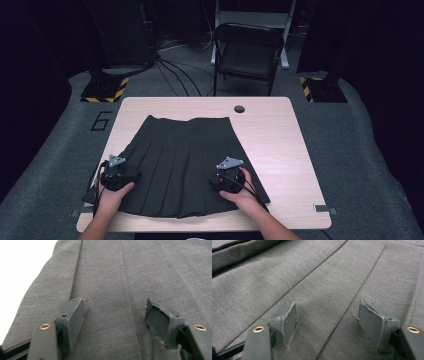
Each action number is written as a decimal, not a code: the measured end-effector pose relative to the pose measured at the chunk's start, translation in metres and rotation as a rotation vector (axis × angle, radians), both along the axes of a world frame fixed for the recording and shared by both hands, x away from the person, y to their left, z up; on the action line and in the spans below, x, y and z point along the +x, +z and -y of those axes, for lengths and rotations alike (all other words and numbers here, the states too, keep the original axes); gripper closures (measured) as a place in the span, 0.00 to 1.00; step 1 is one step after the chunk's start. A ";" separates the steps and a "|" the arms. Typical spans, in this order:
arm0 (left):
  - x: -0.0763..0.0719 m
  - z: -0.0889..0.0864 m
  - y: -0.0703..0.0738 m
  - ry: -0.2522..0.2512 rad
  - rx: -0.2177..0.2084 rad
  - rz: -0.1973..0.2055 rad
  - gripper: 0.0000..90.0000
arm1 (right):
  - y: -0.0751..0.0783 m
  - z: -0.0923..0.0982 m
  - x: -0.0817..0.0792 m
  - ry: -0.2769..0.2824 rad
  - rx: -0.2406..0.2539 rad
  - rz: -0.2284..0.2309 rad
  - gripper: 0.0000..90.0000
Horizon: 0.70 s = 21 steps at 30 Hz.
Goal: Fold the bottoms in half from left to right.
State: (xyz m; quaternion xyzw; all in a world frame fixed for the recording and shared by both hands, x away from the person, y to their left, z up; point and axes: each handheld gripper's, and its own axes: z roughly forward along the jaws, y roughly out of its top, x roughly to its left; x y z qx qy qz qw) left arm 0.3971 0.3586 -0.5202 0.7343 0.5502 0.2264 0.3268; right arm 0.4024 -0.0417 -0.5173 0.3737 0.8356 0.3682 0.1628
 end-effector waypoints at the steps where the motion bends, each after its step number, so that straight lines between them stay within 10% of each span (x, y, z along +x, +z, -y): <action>1: 0.000 -0.001 0.001 0.006 -0.011 0.005 0.37 | 0.002 0.001 -0.001 0.000 0.005 -0.002 0.36; 21: -0.006 -0.047 0.021 0.124 -0.059 0.075 0.44 | 0.018 0.016 0.003 -0.017 0.033 0.013 0.47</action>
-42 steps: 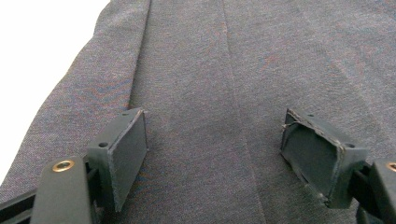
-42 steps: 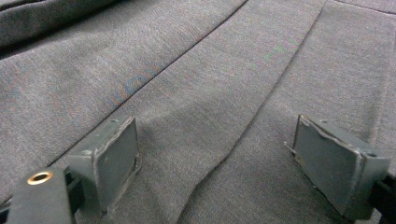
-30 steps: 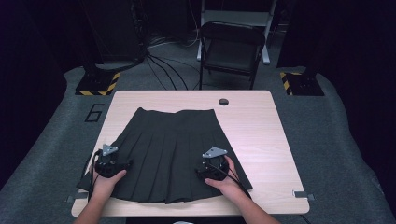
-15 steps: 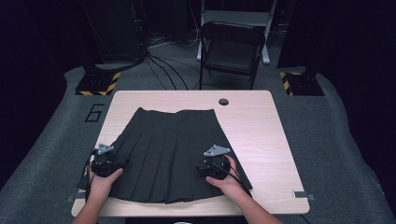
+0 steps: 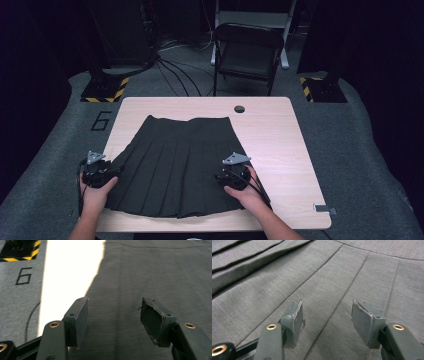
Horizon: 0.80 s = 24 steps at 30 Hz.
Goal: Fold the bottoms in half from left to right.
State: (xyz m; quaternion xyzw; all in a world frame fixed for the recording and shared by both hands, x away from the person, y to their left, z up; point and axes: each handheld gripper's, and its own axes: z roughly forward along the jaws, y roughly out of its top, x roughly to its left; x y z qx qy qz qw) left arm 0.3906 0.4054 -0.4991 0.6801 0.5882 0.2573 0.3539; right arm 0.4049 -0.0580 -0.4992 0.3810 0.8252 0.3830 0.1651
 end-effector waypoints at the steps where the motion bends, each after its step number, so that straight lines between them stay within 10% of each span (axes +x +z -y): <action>1: 0.000 -0.003 0.000 0.002 0.001 -0.003 0.44 | 0.000 0.001 -0.001 -0.007 0.001 -0.008 0.47; 10: 0.002 -0.019 -0.005 0.025 -0.007 -0.028 0.45 | -0.001 0.002 -0.002 -0.008 -0.016 -0.006 0.47; 18: -0.004 -0.027 0.007 0.031 -0.061 0.037 0.45 | -0.002 0.005 -0.002 -0.027 -0.011 -0.007 0.47; 24: 0.003 -0.026 -0.006 0.025 -0.027 -0.024 0.46 | -0.005 0.005 -0.002 -0.045 -0.012 -0.019 0.47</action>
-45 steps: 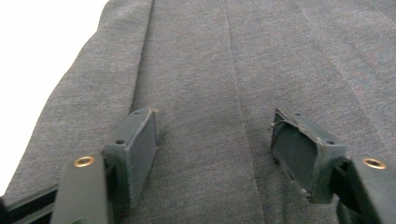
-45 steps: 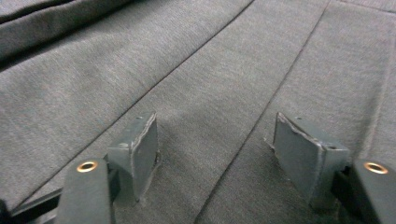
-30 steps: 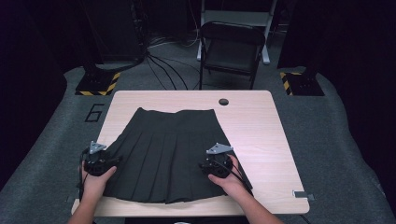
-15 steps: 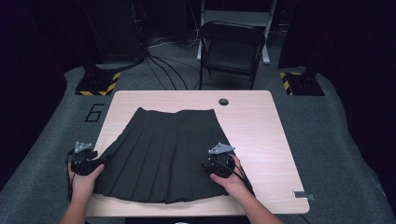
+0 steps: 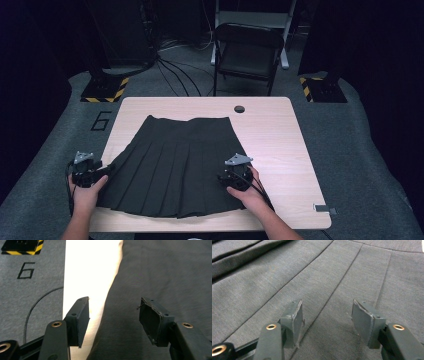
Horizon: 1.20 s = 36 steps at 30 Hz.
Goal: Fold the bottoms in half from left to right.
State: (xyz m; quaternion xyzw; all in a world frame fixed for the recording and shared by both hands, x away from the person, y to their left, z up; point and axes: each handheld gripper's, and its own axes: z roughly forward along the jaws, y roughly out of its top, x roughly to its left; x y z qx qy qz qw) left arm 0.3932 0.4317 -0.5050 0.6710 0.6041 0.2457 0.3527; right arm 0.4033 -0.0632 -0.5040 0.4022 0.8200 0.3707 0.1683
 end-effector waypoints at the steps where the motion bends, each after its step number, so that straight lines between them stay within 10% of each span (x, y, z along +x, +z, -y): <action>1: 0.001 0.000 -0.002 -0.002 0.003 -0.012 0.45 | 0.000 0.000 0.000 0.004 -0.004 -0.003 0.47; 13: 0.005 0.004 -0.020 -0.038 0.036 -0.026 0.48 | -0.003 0.000 0.001 0.034 -0.027 0.001 0.46; 36: 0.002 0.018 -0.014 -0.069 -0.008 -0.013 0.90 | -0.011 -0.004 0.001 0.018 -0.026 -0.028 0.46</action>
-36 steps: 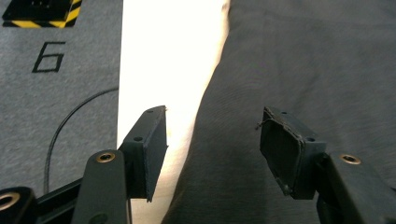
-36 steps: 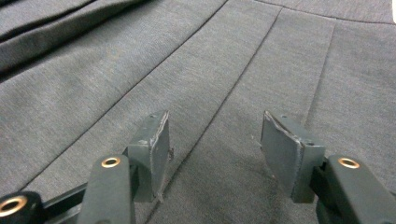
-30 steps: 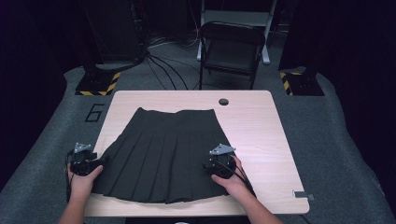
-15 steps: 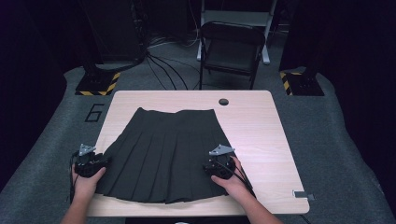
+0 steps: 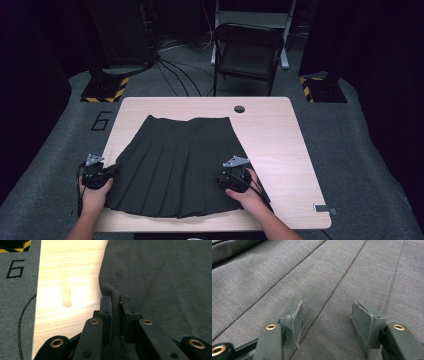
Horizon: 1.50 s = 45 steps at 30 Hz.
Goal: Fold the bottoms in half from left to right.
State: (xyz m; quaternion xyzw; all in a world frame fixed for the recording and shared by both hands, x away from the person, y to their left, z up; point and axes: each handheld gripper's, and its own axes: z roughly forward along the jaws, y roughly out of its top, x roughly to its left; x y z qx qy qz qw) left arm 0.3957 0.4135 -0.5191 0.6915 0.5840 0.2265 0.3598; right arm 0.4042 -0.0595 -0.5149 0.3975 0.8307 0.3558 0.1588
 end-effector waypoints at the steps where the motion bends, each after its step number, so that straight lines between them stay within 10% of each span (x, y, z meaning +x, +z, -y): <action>1: 0.000 0.000 0.001 -0.011 0.008 -0.006 0.90 | 0.000 0.000 0.000 -0.001 0.000 -0.002 0.46; 13: -0.001 0.029 0.043 -0.098 -0.031 0.073 0.92 | -0.003 -0.003 -0.002 -0.009 0.001 0.009 0.45; 26: 0.005 0.065 0.077 -0.214 0.014 0.074 0.93 | -0.003 -0.003 -0.004 -0.018 0.005 0.004 0.44; 45: 0.008 0.132 0.105 -0.381 0.039 0.137 0.93 | -0.005 -0.002 -0.005 -0.011 0.011 0.018 0.44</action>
